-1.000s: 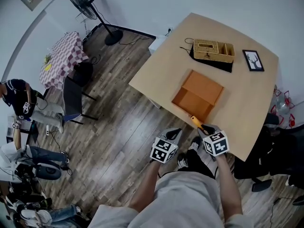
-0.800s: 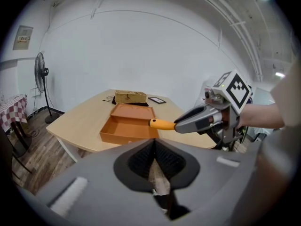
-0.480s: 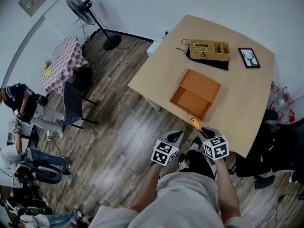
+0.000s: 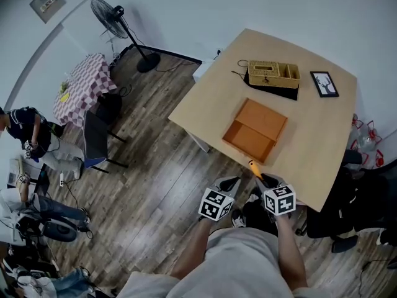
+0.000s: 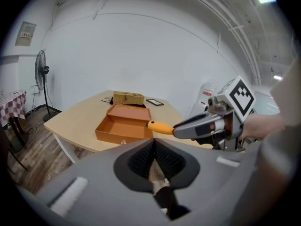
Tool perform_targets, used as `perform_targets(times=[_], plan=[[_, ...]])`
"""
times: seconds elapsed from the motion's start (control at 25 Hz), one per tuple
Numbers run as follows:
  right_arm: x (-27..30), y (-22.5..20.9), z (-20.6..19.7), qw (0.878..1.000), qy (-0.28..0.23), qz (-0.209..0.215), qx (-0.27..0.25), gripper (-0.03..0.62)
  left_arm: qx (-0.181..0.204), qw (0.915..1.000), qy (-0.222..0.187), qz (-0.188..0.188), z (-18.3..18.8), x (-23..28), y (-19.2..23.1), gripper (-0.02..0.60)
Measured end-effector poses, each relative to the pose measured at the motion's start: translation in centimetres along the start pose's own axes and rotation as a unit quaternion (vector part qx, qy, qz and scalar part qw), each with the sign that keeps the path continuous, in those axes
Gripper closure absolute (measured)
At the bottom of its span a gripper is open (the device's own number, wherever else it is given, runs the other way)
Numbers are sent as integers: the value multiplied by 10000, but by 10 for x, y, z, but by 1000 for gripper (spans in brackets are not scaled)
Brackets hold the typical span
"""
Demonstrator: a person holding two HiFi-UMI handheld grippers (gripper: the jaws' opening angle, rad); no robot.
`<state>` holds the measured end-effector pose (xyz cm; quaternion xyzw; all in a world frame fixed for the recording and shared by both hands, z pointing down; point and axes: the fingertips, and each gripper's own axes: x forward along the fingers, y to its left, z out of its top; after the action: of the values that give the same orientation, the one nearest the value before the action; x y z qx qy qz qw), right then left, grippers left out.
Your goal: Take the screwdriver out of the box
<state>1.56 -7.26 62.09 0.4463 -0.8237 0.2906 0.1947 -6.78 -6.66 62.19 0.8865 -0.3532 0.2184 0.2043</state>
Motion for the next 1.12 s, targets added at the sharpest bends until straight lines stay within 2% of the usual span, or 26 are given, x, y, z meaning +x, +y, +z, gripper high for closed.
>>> perform_targets(times=[1.12], plan=[[-1,7,-4,9997,-155,-22,206,511,-29,10000,0,14,-10,-12,5,528]])
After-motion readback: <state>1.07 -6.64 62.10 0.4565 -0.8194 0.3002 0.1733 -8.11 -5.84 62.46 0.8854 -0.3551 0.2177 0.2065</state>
